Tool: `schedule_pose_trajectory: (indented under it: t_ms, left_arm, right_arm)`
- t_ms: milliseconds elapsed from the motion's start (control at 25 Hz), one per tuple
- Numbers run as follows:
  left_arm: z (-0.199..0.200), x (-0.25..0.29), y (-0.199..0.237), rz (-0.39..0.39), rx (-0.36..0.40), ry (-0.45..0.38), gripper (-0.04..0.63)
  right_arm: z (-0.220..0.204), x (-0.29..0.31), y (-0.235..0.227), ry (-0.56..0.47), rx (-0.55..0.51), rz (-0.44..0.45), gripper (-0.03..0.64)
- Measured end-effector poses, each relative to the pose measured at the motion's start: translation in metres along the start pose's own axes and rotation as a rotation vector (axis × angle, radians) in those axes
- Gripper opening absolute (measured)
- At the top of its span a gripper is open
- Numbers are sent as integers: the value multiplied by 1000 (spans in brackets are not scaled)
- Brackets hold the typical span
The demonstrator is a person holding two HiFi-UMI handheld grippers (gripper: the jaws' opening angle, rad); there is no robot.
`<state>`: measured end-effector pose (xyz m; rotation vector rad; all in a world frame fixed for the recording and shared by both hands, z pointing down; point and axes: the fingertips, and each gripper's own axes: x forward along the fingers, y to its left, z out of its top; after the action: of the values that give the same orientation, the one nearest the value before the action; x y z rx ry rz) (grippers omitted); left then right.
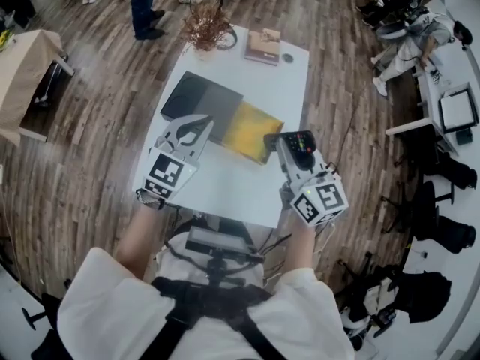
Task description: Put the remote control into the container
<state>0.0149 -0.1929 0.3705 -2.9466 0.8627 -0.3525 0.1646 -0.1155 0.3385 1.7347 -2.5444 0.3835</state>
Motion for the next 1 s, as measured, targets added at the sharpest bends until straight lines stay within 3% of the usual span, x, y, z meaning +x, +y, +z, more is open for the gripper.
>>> schedule_pose_trajectory:
  t_ms: [1000]
  left_arm:
    - [-38,36,15,55,-53,97,12]
  right_arm:
    - [-57,57,-54,155,56,80,80]
